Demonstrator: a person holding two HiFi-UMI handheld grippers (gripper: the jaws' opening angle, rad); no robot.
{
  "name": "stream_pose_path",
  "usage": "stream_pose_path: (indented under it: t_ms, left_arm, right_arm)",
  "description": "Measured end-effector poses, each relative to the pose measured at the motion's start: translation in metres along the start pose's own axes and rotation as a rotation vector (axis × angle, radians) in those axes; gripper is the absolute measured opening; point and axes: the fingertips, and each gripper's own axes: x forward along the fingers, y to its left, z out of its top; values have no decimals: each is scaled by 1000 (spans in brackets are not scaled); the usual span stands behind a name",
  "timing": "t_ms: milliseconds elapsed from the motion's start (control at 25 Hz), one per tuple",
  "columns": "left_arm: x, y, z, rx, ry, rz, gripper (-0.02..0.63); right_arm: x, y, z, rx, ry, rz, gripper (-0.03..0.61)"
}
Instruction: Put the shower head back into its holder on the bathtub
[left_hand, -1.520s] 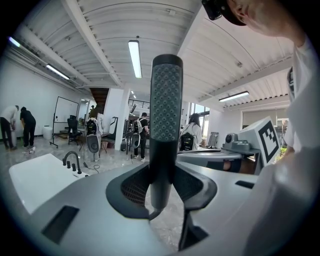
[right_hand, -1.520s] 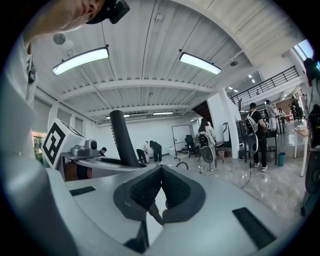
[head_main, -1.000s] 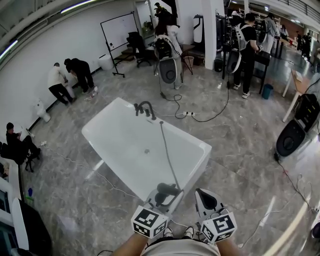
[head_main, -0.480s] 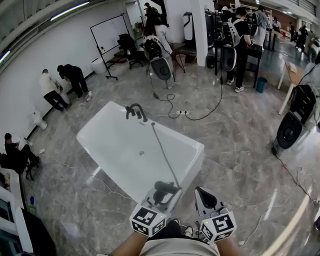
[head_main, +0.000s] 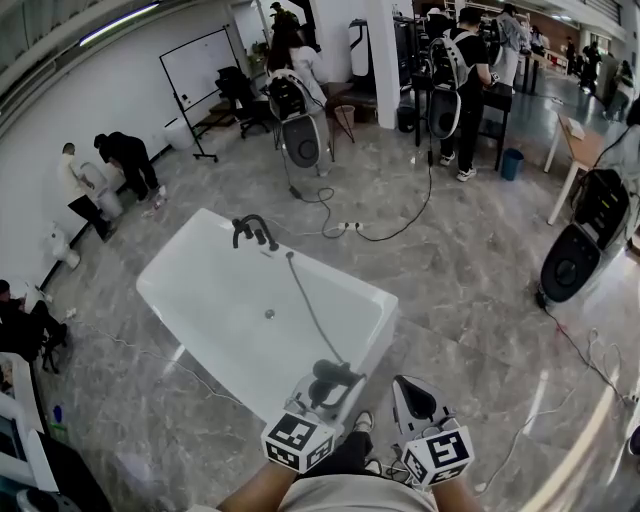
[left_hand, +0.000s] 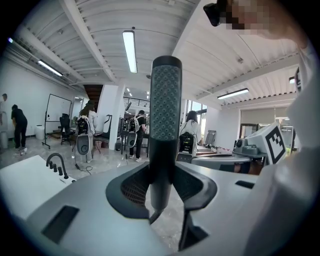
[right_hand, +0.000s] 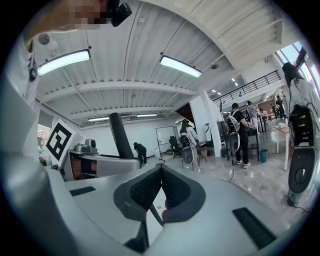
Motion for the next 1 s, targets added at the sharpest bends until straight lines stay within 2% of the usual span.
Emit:
stream_pose_path:
  t_ms: [560, 800, 1000]
  left_arm:
    - [99, 99, 26, 24, 21, -90, 132]
    - [125, 114, 37, 26, 3, -129, 132]
    - [136, 124, 38, 26, -13, -121, 132]
  right_arm:
    - [125, -66, 18, -6, 62, -83, 12]
    - [150, -85, 29, -27, 64, -110, 12]
    - [167, -90, 34, -55, 45, -94, 12]
